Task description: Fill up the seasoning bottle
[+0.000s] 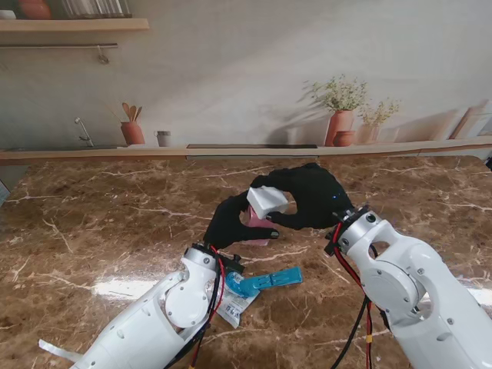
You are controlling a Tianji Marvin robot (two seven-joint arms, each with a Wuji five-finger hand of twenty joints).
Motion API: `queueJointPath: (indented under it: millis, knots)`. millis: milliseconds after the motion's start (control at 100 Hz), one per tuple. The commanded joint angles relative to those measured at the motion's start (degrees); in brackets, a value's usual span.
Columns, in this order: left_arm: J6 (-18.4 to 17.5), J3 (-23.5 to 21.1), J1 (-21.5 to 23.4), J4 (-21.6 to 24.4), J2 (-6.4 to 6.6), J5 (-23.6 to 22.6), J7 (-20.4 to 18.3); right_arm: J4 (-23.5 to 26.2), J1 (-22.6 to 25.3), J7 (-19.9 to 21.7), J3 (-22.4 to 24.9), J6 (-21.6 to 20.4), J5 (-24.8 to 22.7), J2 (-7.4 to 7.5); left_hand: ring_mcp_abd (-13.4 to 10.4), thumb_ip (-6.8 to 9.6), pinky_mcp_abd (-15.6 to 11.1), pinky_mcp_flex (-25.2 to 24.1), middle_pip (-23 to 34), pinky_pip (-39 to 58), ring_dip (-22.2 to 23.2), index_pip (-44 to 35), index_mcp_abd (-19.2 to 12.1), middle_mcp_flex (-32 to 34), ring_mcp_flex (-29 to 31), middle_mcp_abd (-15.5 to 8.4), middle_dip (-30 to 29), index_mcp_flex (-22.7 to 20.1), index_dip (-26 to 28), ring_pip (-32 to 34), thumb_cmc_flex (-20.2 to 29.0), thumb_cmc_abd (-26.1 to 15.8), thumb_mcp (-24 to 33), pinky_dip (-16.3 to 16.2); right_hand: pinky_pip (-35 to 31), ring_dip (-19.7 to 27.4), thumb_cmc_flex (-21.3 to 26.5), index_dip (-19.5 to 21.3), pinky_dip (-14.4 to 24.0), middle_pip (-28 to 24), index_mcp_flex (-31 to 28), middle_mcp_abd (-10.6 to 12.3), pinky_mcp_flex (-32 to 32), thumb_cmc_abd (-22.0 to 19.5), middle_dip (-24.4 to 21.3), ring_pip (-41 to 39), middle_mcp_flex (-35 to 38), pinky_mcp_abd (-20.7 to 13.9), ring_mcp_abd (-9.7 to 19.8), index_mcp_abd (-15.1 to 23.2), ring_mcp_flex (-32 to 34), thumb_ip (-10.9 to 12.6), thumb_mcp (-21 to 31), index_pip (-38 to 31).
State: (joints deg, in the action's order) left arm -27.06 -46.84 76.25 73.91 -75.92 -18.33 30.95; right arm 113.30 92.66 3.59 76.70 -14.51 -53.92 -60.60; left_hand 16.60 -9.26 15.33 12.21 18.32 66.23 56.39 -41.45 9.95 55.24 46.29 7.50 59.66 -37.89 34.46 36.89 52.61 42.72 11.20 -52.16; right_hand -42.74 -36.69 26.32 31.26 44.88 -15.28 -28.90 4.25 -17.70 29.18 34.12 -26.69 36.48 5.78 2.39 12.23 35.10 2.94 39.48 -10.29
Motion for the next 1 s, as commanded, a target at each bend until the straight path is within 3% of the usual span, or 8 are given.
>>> queueJointPath:
  millis: [0,260,530,710,760,860,930,990]
  knots:
    - [0.0,-0.1,-0.1,1.0,-0.38,0.2,0.6,-0.7,1.2,0.2,-0.5,0.6,-0.6,-0.28,-2.3,-0.72,-2.7,-1.3,2.6,-1.1,2.5,-13.3,-18.9,4.1,3.6,-6.5,1.9,-11.0,4.7,7.6,13.0,-20.9,22.3,-1.0,-2.8,-2.7,-2.9,-0.4,1.7,-6.7,-2.5,2.8,-1.5,-0.5,4.2,-2.7,4.6,-0.9,1.5,-2.2,1.9,-2.7,-0.6,-1.5]
    - [0.0,-0.1,-0.2,1.1,-0.32,0.1,0.5,-1.0,1.8,-7.0,-2.3,3.7,-8.5,-0.56,-2.3,-0.74,-2.7,-1.3,2.7,-1.1,2.5,-13.3,-18.9,4.2,3.6,-6.4,1.9,-11.0,4.7,7.6,13.0,-20.9,22.3,-1.0,-16.8,-10.2,-13.8,-1.8,2.4,-15.4,-4.6,4.8,-9.5,1.6,13.9,-16.1,15.2,-1.6,1.8,-5.4,10.9,-3.5,3.8,-3.3]
    - [-0.1,-0.2,-0.2,1.1,-0.29,0.0,0.4,-0.4,2.4,-10.9,-3.0,6.2,-10.9,-0.84,-2.4,-0.77,-2.7,-1.2,2.8,-1.1,2.5,-13.4,-19.0,4.2,3.7,-6.6,2.0,-11.0,4.7,7.7,13.0,-20.9,22.3,-1.1,-29.2,-11.3,-24.0,-2.9,1.6,-18.6,-3.9,5.1,-13.3,-2.1,14.5,-22.5,21.3,-2.0,0.9,-7.0,16.9,-3.7,6.4,-2.8]
    - [0.0,-0.2,-0.1,1.2,-0.25,0.1,0.3,1.9,4.5,-12.9,-1.1,7.0,-12.4,-1.02,-2.4,-0.78,-2.7,-1.2,2.8,-1.1,2.5,-13.4,-19.0,4.1,3.7,-6.6,1.9,-11.0,4.8,7.7,13.0,-20.9,22.4,-1.1,-30.7,-10.5,-26.8,-3.1,1.0,-18.2,-4.3,4.7,-13.3,-4.4,13.6,-22.2,21.5,-2.1,0.4,-7.1,16.9,-3.6,6.6,-2.9]
    - [0.0,-0.2,-0.1,1.2,-0.23,0.0,0.3,2.6,5.0,-13.3,-0.4,7.2,-12.6,-1.07,-2.4,-0.78,-2.8,-1.1,2.8,-1.0,2.6,-13.4,-19.0,4.1,3.7,-6.6,1.9,-11.0,4.8,7.7,13.0,-20.9,22.4,-1.1,-30.2,-9.4,-26.8,-3.2,0.2,-16.8,-4.2,4.4,-12.5,-4.5,12.5,-20.4,20.4,-2.2,0.2,-6.8,15.8,-3.5,6.7,-3.1]
    - [-0.1,-0.1,-0.2,1.1,-0.20,0.0,0.2,3.9,5.7,-12.4,1.1,6.8,-12.1,-1.11,-2.5,-0.77,-2.8,-1.1,2.9,-1.0,2.6,-13.4,-19.0,4.2,3.7,-6.6,1.9,-11.0,4.8,7.7,13.0,-21.0,22.4,-1.1,-24.6,-4.6,-24.9,-2.9,-1.8,-6.8,-1.5,2.4,-8.1,-3.0,5.6,-9.2,10.5,-2.3,0.4,-6.2,8.9,-3.3,6.7,-2.2]
    - [-0.1,-0.1,-0.2,1.1,-0.14,-0.2,0.1,5.0,6.0,-9.3,2.3,5.6,-10.4,-1.03,-2.4,-0.79,-2.8,-1.0,2.9,-1.0,2.6,-13.4,-19.1,4.2,3.7,-6.7,1.9,-11.0,4.8,7.7,12.9,-20.9,22.4,-1.1,-16.0,2.4,-20.0,-2.2,-2.5,1.8,1.1,0.5,-2.6,0.0,-2.8,3.3,0.5,-1.4,0.3,-6.5,1.2,-2.5,6.8,-0.7]
    - [-0.1,-0.1,-0.3,1.1,-0.12,-0.2,0.1,5.8,5.9,-5.6,3.1,4.0,-7.6,-0.89,-2.4,-0.80,-2.8,-1.1,2.9,-1.0,2.6,-13.3,-19.0,4.1,3.8,-6.6,1.9,-11.0,4.8,7.7,12.9,-20.9,22.4,-1.1,-9.5,8.0,-13.3,-1.5,-2.4,5.7,3.2,-0.6,0.3,3.3,-7.7,10.6,-5.3,-0.7,-0.1,-7.7,-3.4,0.4,7.3,0.6]
